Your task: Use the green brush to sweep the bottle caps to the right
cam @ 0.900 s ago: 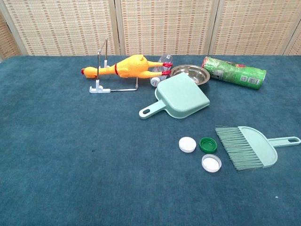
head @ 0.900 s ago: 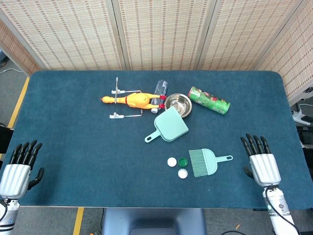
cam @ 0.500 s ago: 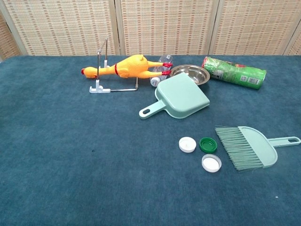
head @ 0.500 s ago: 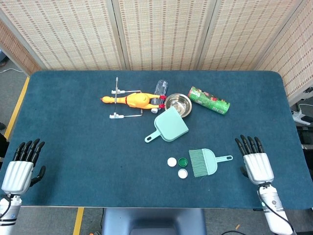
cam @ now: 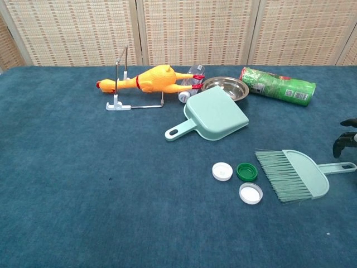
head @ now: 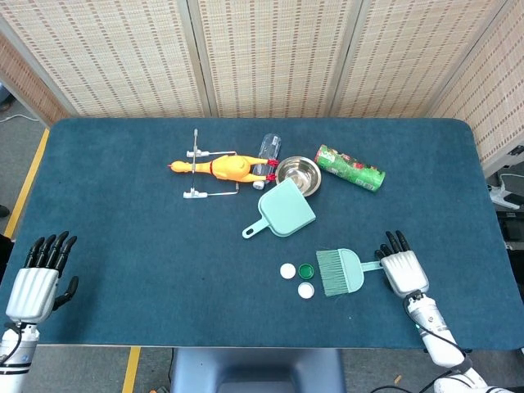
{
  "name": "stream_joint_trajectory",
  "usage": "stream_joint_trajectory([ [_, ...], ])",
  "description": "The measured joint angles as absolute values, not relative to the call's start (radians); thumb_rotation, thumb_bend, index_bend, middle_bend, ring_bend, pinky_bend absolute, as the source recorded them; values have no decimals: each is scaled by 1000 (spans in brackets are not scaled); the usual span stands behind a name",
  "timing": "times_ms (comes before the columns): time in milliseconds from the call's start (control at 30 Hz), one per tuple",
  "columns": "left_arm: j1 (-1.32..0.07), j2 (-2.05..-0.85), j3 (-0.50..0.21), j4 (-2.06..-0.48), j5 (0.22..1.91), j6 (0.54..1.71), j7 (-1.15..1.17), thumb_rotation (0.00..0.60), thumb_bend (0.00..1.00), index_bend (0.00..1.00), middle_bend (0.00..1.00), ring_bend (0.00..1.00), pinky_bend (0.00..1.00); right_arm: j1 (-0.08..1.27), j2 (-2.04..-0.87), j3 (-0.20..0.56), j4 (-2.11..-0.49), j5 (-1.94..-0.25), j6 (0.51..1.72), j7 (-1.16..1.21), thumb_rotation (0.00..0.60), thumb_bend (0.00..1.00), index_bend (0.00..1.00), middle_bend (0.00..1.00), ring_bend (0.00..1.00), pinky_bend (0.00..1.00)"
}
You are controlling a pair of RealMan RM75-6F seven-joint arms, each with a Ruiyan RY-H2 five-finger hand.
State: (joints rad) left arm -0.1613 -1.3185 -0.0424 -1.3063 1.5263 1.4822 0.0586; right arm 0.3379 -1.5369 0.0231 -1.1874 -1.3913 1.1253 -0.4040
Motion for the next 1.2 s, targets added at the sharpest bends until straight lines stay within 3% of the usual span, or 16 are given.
stream_joint_trajectory([
  [800,-164,-1318,-47,-1293,1512,1465,47,600,475,0,0,0,72,390,-1594,39,-1181,-1388,1083,-394,600,239,463,356,99,26],
  [1000,-165,-1316,-45,-1295,1511,1462,47,600,474,0,0,0,72,389,-1605,37,-1167,-1388,1090,-398,600,259,648,498,219,65],
  [1200,-163,-1315,-43,-1299,1514,1466,51,600,477,0,0,0,72,389,-1612,36,-1158,-1367,1070,-403,600,296,730,578,276,69],
])
